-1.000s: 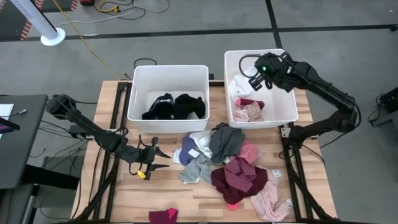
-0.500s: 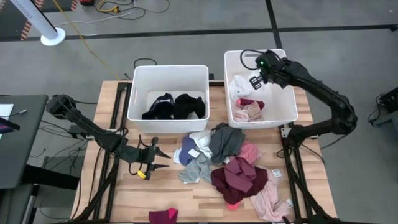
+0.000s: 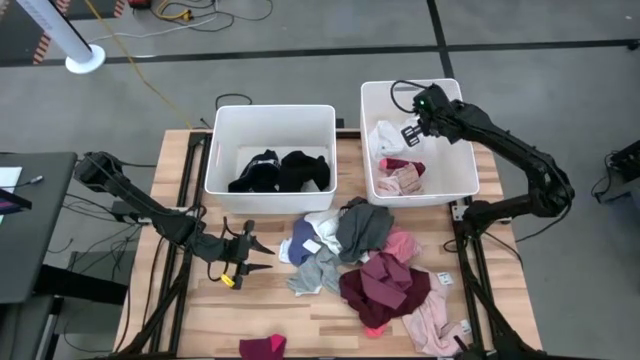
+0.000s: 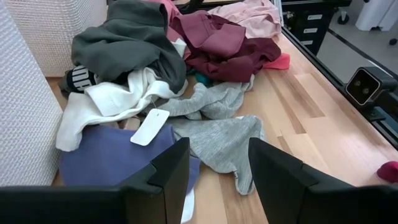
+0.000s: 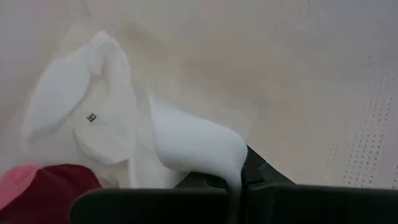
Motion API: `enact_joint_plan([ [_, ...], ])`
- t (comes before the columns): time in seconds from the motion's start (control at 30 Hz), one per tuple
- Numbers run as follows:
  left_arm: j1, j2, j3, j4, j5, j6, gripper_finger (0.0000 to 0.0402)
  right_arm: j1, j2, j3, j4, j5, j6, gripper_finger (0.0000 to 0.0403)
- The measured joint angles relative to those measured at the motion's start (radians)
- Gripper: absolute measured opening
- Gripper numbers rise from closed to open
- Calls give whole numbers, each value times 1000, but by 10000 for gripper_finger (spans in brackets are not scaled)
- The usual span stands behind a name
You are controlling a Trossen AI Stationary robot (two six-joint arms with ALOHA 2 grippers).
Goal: Sort clothes
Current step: Put the white sock into the right white laundry organizer
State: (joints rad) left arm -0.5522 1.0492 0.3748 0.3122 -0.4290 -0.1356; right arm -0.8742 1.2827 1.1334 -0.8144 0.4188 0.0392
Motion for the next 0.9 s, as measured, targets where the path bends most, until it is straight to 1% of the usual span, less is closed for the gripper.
enact_joint_plan([
  [0.4, 0, 0, 0, 0, 0, 0, 160, 2, 0, -1, 24, -5, -8, 11],
  [0.53, 0, 0, 0, 0, 0, 0, 160, 2, 0, -1, 22, -45, 1, 19],
  [0.67, 0, 0, 0, 0, 0, 0, 160, 1, 0, -1, 7, -108, 10, 38],
  [0.73, 0, 0, 0, 0, 0, 0, 160, 2, 0, -1, -4, -123, 10, 52],
  [0.9, 0, 0, 0, 0, 0, 0, 160, 2, 0, -1, -55, -126, 14, 108],
])
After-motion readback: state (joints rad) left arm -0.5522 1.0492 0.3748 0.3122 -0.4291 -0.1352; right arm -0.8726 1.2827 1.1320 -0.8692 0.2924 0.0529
